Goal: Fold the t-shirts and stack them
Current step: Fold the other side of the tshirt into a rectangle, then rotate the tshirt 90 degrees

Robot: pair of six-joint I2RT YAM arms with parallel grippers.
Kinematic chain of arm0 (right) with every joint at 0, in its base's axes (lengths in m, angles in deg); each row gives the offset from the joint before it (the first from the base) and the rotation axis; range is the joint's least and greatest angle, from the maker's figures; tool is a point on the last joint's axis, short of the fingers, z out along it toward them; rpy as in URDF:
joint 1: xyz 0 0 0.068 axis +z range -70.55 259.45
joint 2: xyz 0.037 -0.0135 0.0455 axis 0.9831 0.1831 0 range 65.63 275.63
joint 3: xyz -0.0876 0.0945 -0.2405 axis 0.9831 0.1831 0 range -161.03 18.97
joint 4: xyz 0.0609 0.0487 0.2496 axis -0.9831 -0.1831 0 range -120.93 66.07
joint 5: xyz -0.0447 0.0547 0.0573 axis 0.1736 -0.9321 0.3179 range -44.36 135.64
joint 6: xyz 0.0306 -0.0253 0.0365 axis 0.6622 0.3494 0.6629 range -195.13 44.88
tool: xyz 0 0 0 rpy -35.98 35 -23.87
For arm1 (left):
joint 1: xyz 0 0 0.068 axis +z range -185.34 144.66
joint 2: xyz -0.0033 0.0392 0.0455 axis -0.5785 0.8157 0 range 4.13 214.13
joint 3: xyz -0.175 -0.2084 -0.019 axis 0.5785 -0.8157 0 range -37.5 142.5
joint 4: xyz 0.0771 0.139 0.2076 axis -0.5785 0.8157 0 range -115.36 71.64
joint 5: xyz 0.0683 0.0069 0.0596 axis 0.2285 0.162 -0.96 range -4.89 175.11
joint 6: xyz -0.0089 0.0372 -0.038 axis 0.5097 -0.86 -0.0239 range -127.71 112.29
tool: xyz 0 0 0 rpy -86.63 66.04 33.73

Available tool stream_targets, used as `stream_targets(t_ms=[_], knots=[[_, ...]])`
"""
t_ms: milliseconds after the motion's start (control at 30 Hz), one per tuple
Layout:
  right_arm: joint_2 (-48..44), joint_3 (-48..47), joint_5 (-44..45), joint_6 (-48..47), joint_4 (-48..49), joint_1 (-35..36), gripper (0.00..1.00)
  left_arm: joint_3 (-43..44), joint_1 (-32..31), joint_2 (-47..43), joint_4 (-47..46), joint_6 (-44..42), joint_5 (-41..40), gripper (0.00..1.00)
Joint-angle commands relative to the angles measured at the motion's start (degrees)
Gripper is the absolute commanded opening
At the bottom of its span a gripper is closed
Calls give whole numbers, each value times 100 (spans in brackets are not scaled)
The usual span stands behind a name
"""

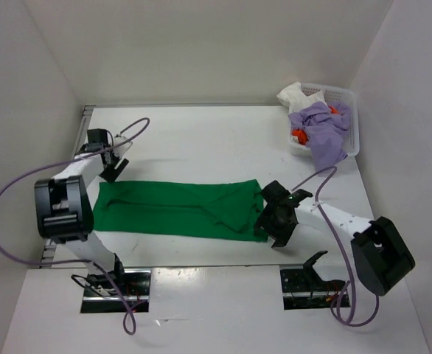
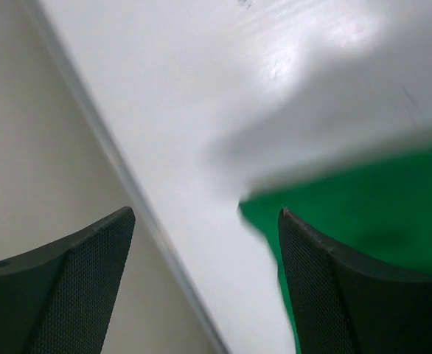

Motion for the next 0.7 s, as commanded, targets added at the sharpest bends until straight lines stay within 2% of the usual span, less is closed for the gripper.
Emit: stream_targets(t_ms=[0,67,167,267,300,367,400,433,467,533,667], knots=[[369,280,-81,-71,333,-373,74,13,59,876,-655,558,-93,85],[623,280,-204,-203,517,-496,71,13,59,1139,-717,488,-224,85],[1018,246,-310,-440,633,-576,62,-65,59,1352,-831,374,-303,84],[1283,35,-310,-616,633,-576,46,-337,112,1229,-893,312,-233,82],[1336,34,-310,-616,633,-576,33,-408,112,1176,-893,312,-172,82],[1442,-114,-310,-730,633,-576,18,-548,112,1079,-762,242,-14,76],[1555,-115,-249,-731,633,-576,5,-549,164,1001,-709,242,39,73],[1617,-254,-248,-783,633,-576,0,-610,165,930,-708,242,39,69],[1705,-317,-109,-783,633,-576,0,-663,165,930,-630,242,118,62],[1775,-545,145,-906,501,-576,0,-663,165,930,-516,242,118,56],[1899,-1046,559,-1046,220,-576,0,-663,296,807,-401,242,118,53]])
